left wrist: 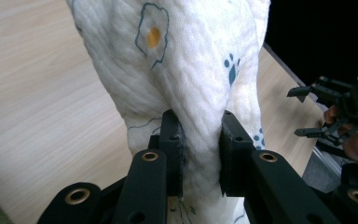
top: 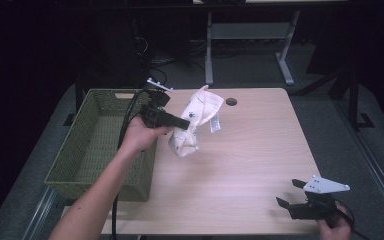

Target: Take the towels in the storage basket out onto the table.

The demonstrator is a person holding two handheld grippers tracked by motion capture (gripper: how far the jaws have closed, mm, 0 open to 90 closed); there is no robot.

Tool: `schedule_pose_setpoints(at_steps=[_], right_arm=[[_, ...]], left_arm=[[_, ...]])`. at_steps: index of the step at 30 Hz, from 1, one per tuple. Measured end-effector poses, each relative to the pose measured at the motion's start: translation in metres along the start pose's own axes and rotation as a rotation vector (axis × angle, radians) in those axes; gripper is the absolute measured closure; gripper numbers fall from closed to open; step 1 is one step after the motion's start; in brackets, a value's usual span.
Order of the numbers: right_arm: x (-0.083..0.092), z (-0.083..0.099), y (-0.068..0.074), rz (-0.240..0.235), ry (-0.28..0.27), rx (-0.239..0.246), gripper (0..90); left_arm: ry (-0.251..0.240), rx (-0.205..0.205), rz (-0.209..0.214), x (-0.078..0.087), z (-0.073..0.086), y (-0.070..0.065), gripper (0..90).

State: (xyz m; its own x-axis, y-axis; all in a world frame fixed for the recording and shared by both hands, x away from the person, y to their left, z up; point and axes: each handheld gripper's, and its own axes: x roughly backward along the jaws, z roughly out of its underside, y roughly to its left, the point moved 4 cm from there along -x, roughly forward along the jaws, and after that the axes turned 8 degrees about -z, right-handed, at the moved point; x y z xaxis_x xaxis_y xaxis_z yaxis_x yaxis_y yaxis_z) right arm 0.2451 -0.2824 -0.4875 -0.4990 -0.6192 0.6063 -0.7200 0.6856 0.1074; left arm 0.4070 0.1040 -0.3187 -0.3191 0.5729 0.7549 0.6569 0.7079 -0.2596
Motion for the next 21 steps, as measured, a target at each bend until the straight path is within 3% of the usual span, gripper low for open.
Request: schedule_pose_setpoints(at_steps=[5, 8, 16, 21], right_arm=[[0.0, 0.0, 0.0, 0.0, -0.001, 0.0, 14.0], [0.0, 0.0, 0.0, -0.003, -0.005, -0.007, 14.0], [0.0, -0.001, 0.001, -0.007, -0.008, -0.004, 14.0], [0.0, -0.001, 0.002, -0.008, -0.01, -0.005, 14.0]], left_arm=[[0.016, -0.01, -0.007, -0.017, -0.004, -0.008, 74.5], [0.034, -0.022, -0.032, -0.027, -0.004, -0.012, 74.1], [0.06, -0.018, -0.022, -0.054, -0.002, -0.023, 72.9], [0.08, -0.043, -0.022, -0.072, -0.003, -0.034, 72.9]])
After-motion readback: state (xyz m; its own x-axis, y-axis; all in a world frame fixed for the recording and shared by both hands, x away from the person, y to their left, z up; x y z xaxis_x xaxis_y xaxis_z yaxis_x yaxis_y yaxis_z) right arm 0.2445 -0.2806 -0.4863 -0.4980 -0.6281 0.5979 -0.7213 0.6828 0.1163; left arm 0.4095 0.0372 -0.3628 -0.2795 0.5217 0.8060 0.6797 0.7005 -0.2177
